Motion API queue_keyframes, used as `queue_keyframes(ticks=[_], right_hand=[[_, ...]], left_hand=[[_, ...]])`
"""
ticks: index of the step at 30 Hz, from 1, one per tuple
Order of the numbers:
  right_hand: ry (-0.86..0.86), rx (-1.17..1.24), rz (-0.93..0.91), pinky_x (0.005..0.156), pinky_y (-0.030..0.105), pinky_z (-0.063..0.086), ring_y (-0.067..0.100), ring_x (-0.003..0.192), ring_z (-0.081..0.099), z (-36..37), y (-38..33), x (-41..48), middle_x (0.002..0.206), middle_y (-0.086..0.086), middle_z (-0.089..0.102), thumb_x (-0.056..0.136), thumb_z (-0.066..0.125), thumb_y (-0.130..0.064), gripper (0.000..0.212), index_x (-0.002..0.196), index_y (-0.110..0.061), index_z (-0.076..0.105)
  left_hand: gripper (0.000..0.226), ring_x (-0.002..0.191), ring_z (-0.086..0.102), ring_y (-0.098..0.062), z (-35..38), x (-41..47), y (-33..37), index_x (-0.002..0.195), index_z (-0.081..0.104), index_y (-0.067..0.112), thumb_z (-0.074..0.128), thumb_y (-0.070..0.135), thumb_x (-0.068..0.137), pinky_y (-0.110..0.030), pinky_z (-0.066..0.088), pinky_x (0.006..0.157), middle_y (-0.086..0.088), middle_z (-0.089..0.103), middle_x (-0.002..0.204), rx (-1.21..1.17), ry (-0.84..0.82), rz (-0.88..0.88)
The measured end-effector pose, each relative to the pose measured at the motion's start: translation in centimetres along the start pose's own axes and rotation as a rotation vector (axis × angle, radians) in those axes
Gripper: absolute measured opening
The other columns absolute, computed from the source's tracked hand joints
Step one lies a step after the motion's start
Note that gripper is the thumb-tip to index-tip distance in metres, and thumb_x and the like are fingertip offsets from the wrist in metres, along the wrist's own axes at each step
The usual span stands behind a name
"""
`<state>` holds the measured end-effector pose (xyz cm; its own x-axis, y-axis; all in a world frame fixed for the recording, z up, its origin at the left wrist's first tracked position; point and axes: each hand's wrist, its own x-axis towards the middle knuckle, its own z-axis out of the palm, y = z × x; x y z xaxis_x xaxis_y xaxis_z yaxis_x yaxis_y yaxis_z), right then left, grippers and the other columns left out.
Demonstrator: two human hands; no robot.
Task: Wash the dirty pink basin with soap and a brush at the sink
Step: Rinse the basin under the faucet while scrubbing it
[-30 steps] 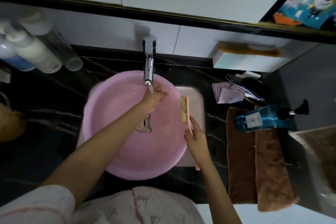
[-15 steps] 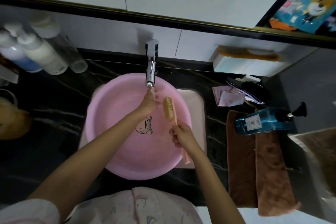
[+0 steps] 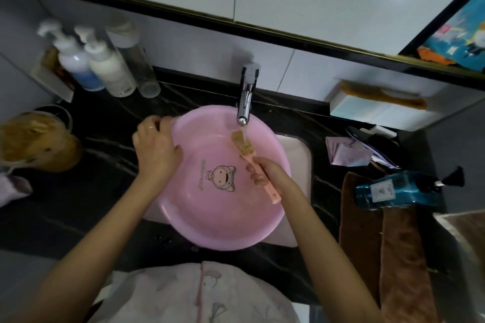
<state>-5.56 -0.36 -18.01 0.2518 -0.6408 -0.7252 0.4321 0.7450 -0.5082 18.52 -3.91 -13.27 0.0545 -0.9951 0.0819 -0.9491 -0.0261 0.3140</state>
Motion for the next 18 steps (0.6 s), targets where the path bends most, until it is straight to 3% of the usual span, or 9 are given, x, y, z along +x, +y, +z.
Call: queue_keyframes(ticks=[3, 5, 9, 13, 18], right_hand=[[0.010, -0.010, 0.026, 0.025, 0.012, 0.021, 0.004, 0.029, 0.027, 0.8, -0.5, 0.0, 0.063, 0.002, 0.036, 0.098, 0.020, -0.012, 0.027, 0.093, -0.009, 0.046], [0.021, -0.032, 0.047, 0.024, 0.012, 0.020, 0.004, 0.028, 0.027, 1.3, -1.1, 0.1, 0.063, 0.001, 0.035, 0.097, 0.019, -0.012, 0.027, 0.090, -0.008, 0.045], [0.028, -0.074, 0.052, 0.025, 0.012, 0.022, 0.004, 0.029, 0.029, 1.8, -2.1, -0.3, 0.060, 0.000, 0.040, 0.097, 0.023, -0.013, 0.025, 0.095, -0.006, 0.047], [0.022, -0.126, 0.065, 0.025, 0.012, 0.023, 0.004, 0.029, 0.030, 1.3, -2.2, -1.6, 0.065, 0.001, 0.038, 0.097, 0.024, -0.014, 0.027, 0.095, -0.005, 0.050], [0.000, -0.163, 0.049, 0.026, 0.012, 0.023, 0.004, 0.031, 0.029, -0.2, -2.2, -2.8, 0.058, 0.001, 0.046, 0.098, 0.027, -0.014, 0.029, 0.099, -0.003, 0.053]], left_hand=[[0.067, 0.116, 0.042, -0.042, -0.1, 0.1, -1.1, 0.136, 0.037, 0.004, 0.066, 0.015, 0.078, -0.048, 0.037, 0.095, -0.025, 0.039, 0.132, -0.002, -0.156, -0.176], [0.056, 0.106, 0.051, -0.040, 0.0, 0.0, -1.7, 0.131, 0.042, 0.003, 0.062, 0.014, 0.079, -0.045, 0.044, 0.082, -0.024, 0.047, 0.123, -0.057, -0.179, -0.194], [0.035, 0.087, 0.057, -0.033, -0.5, -0.4, -1.6, 0.113, 0.057, 0.003, 0.060, 0.010, 0.079, -0.034, 0.042, 0.064, -0.019, 0.057, 0.105, -0.175, -0.127, -0.144], [0.034, 0.076, 0.049, -0.019, -1.9, -0.1, -1.0, 0.113, 0.062, 0.007, 0.060, 0.006, 0.079, -0.030, 0.037, 0.062, -0.016, 0.058, 0.101, -0.241, -0.034, -0.098], [0.042, 0.086, 0.057, -0.034, -3.4, 0.8, -0.7, 0.115, 0.065, 0.010, 0.058, 0.003, 0.074, -0.032, 0.042, 0.070, -0.020, 0.059, 0.098, -0.284, 0.013, -0.028]])
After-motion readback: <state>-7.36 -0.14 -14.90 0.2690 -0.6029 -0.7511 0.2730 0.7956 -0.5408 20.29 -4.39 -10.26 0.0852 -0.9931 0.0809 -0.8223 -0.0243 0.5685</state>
